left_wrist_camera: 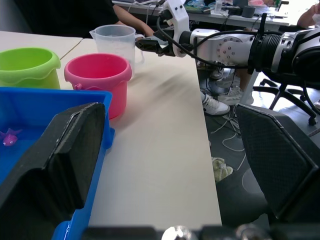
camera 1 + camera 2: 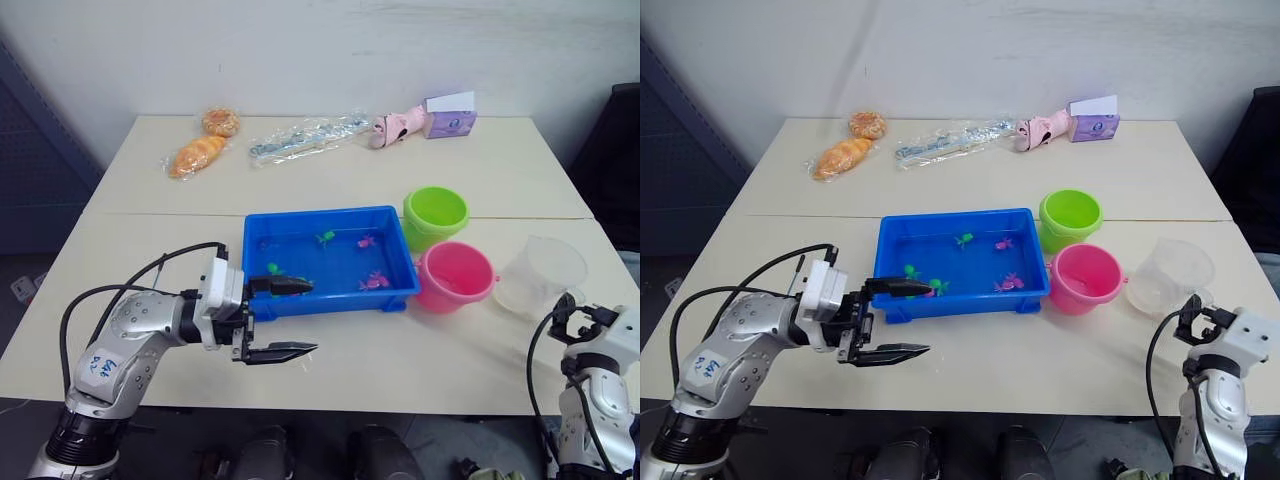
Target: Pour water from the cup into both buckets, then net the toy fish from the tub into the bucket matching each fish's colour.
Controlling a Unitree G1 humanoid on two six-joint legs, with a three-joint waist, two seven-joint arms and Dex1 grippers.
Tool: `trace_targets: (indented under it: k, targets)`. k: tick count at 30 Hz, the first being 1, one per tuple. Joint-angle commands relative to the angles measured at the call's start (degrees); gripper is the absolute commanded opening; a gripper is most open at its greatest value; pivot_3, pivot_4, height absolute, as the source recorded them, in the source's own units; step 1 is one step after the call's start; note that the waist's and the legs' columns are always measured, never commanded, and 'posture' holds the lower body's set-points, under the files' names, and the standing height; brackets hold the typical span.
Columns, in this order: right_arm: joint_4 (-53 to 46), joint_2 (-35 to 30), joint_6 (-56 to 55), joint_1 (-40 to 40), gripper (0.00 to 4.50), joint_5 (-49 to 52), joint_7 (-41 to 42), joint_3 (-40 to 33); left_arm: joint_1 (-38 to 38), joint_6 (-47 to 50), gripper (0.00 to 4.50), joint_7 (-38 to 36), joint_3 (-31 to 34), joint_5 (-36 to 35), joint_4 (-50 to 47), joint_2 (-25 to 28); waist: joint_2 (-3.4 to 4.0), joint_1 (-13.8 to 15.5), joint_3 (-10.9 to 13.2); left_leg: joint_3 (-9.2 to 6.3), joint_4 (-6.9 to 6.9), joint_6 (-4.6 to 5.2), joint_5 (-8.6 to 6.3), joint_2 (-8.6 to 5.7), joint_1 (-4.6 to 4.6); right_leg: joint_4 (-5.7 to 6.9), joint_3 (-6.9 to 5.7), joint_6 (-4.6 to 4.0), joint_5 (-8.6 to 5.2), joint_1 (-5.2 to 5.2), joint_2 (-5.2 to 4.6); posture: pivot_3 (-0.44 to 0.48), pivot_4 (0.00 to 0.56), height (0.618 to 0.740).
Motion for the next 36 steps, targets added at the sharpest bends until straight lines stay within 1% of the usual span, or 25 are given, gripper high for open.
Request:
trace_targets:
  k: [1, 8, 11, 13, 15, 18, 19, 23, 27, 30, 32, 36]
  targets:
    - [1.5, -0.28, 0.57, -2.16, 4.5, -0.48, -2.41, -1.0, -1.09, -0.67, 4.45, 0.4, 0.06, 0.08, -2.07, -0.34, 0.0, 0.01, 0.0, 0.0, 0.0, 0.0, 0.0, 0.0, 0.0, 0.0, 0.0, 0.0, 0.0, 0.01, 0.0, 0.0, 0.15, 0.74]
    - [4.7, -0.09, 0.3, -5.45, 4.5, 0.6, -4.5, -1.44, -2.13, -0.57, 4.45, 0.9, 0.05, 0.3, -1.99, -0.59, 0.0, -0.02, 0.01, 0.0, 0.03, 0.0, 0.01, 0.0, -0.02, 0.01, 0.0, 0.0, 0.0, 0.0, 0.0, 0.0, 0.15, 0.74]
    - [5.62, -0.11, -1.45, -6.72, 3.68, 0.62, -4.04, -1.01, -2.47, -0.52, 4.5, 1.02, 0.02, 0.36, -1.91, -0.59, 0.01, 0.0, 0.01, 0.0, 0.02, 0.0, 0.01, 0.0, -0.02, 0.0, 0.0, 0.0, 0.0, -0.01, 0.01, 0.0, 0.15, 0.74]
    - [5.68, -0.17, -1.71, -7.44, 2.93, 0.83, -4.08, -1.06, -2.63, -0.51, 4.5, 1.07, 0.01, 0.39, -1.87, -0.55, 0.02, 0.03, 0.02, 0.0, 0.03, 0.0, 0.01, 0.0, -0.02, 0.01, 0.0, 0.0, 0.0, 0.0, 0.0, 0.0, 0.15, 0.74]
    - [5.23, 0.12, -0.86, -8.1, 1.99, 2.19, -3.81, -1.37, -2.88, -0.41, 4.5, 1.23, 0.06, 0.35, -1.79, -0.51, 0.02, 0.04, 0.02, 0.0, 0.03, 0.0, 0.01, 0.0, -0.03, 0.0, 0.0, 0.0, 0.0, 0.0, 0.0, 0.0, 0.15, 0.74]
    - [4.18, -0.02, 0.11, -7.9, 0.38, 2.97, -3.37, -1.24, -2.82, -0.16, 4.5, 1.34, 0.1, 0.21, -2.04, -0.34, 0.02, 0.06, 0.02, 0.0, 0.02, 0.0, 0.01, 0.0, -0.03, 0.0, -0.01, 0.0, 0.0, -0.01, 0.01, 0.0, 0.15, 0.74]
    - [3.61, -0.05, 0.35, -7.65, 0.03, 3.25, -3.28, -1.29, -2.74, 0.01, 4.5, 1.37, 0.16, 0.1, -2.16, -0.22, 0.02, 0.07, 0.02, -0.01, 0.01, 0.0, 0.01, 0.0, -0.03, 0.0, -0.01, 0.0, 0.0, -0.01, 0.01, 0.0, 0.15, 0.74]
    - [-0.46, -0.49, 2.11, -5.69, 0.03, 4.27, -3.33, -1.91, -2.6, 0.56, 4.5, 1.13, 0.63, -0.37, -2.36, 0.37, 0.01, 0.14, 0.02, -0.03, 0.01, 0.0, 0.01, 0.0, -0.03, -0.01, -0.01, 0.01, 0.0, 0.0, 0.0, 0.0, 0.15, 0.74]
    - [-8.18, -2.17, 5.11, -2.38, 0.03, 6.89, -1.78, -3.24, -3.22, 0.55, 4.5, 0.8, 0.49, -0.31, -1.53, 0.31, 0.03, 0.14, 0.04, -0.03, 0.01, 0.02, 0.0, 0.0, -0.07, -0.02, -0.01, 0.01, 0.0, -0.01, -0.01, 0.0, 0.15, 0.74]
    - [-15.87, -5.97, 9.64, 0.88, 0.03, 8.89, 0.45, -4.64, -4.5, 0.37, 4.5, 0.48, -0.21, 0.01, -0.11, -0.34, 0.26, 0.25, 0.17, -0.03, 0.02, 0.05, -0.02, 0.0, -0.1, -0.04, -0.01, 0.02, -0.01, -0.02, -0.01, 0.0, 0.15, 0.74]
    - [-20.51, -9.48, 12.28, 2.9, 0.03, 9.13, 2.24, -5.7, -5.31, 0.05, 4.5, 0.01, -0.86, 0.25, 1.01, -0.91, 0.29, 0.24, 0.19, -0.01, 0.02, 0.1, -0.05, -0.01, -0.11, -0.05, 0.0, 0.04, -0.02, -0.03, -0.01, 0.0, 0.15, 0.74]
    - [-26.93, -14.56, 16.62, 4.75, 0.03, 9.7, 4.66, -7.55, -6.54, -0.67, 4.5, -1.02, -2.04, 0.96, 2.89, -2.07, 0.23, 0.0, 0.24, 0.01, -0.02, 0.08, -0.03, 0.02, -0.07, -0.06, 0.01, 0.06, -0.03, -0.04, 0.05, 0.0, 0.15, 0.74]
